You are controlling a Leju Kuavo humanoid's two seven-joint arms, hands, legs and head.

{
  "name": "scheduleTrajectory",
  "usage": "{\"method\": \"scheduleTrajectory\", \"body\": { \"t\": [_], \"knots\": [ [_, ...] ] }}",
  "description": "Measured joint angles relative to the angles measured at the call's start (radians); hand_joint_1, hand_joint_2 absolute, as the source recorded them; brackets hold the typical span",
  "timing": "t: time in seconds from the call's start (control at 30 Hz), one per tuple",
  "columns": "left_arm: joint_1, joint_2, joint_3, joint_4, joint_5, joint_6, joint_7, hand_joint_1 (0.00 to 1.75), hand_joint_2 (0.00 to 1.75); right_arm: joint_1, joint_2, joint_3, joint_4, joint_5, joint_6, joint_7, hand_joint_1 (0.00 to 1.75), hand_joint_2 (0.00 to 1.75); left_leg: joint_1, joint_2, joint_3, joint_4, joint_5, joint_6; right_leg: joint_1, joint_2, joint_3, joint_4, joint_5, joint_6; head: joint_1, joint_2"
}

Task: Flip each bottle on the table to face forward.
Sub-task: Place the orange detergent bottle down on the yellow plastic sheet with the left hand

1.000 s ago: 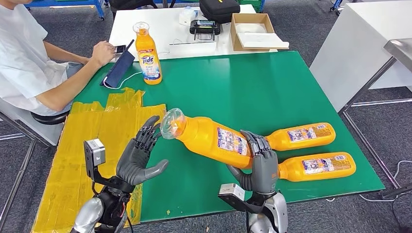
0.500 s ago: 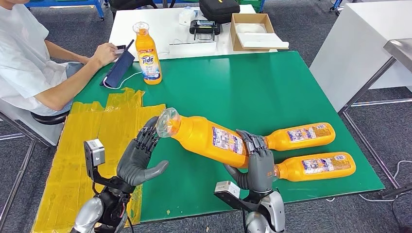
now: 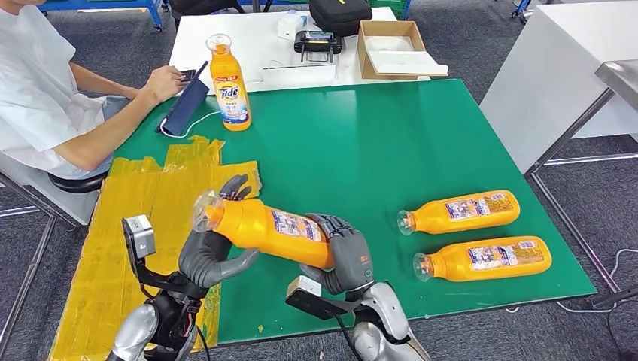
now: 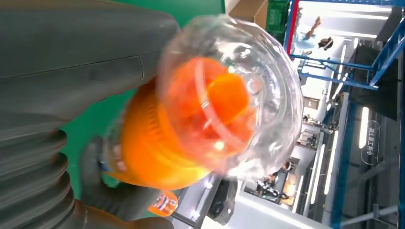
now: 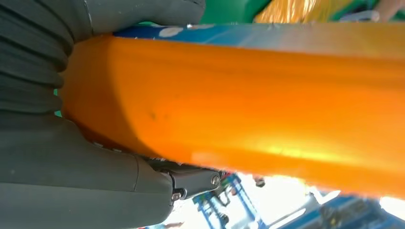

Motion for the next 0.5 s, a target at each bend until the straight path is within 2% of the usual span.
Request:
{"method": "scheduleTrajectory", "body": {
  "t": [0.3, 0.5],
  "knots": [
    [-0.006, 0.000, 0.001, 0.003, 0.011, -0.010, -0.001, 0.00, 1.75, -0.040, 0.008, 0.074, 0.081, -0.013, 0.010, 0.001, 1.75, 1.75, 0.000, 0.000, -0.001, 0.000, 0.000, 0.000, 0.000, 0.000, -0.001, 0.000, 0.000, 0.000, 0.000, 0.000],
    [-0.028, 0.000, -0.002, 0.024, 0.024, -0.019, 0.000, 0.00, 1.75, -0.062, 0.016, 0.101, 0.109, -0.033, -0.018, -0.016, 1.75, 1.75, 0.000, 0.000, -0.001, 0.000, 0.000, 0.000, 0.000, 0.000, -0.001, 0.000, 0.000, 0.000, 0.000, 0.000]
  ]
}}
